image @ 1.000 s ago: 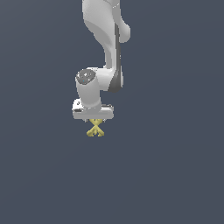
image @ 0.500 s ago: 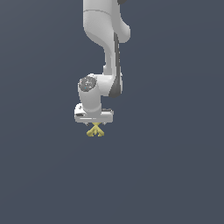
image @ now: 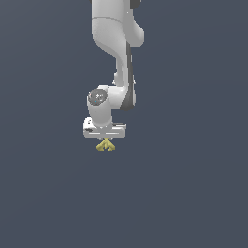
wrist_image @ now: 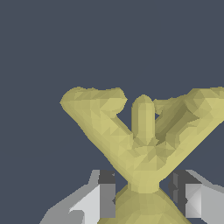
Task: Pick up the object and move it to a goal position.
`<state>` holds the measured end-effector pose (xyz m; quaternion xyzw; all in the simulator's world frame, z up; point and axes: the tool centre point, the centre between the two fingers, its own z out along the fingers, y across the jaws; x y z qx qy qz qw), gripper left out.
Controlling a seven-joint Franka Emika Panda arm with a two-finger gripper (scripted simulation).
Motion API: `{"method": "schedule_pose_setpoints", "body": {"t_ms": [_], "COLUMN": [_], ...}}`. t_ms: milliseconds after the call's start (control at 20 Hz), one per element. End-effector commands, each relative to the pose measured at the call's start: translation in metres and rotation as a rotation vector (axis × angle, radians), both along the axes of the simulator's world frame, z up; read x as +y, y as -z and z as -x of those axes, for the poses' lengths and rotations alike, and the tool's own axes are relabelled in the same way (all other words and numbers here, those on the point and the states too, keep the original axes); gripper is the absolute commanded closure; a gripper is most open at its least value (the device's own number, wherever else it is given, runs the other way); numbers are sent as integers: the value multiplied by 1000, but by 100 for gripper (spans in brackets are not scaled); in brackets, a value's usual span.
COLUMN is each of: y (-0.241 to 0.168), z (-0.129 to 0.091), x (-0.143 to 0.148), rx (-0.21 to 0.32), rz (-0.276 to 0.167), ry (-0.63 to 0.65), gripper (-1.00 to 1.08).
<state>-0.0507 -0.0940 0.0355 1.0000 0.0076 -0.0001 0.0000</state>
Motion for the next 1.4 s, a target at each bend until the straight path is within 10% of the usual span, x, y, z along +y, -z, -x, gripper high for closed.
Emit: {"method": "schedule_pose_setpoints", "body": {"t_ms": [0, 700, 1350], "y": [0, -18, -123], "z": [0, -2, -14], "x": [0, 12, 82], "rx": [0, -1, 0], "rz": [0, 0, 1], "ry": [0, 0, 0], "gripper": [108, 108, 108]}}
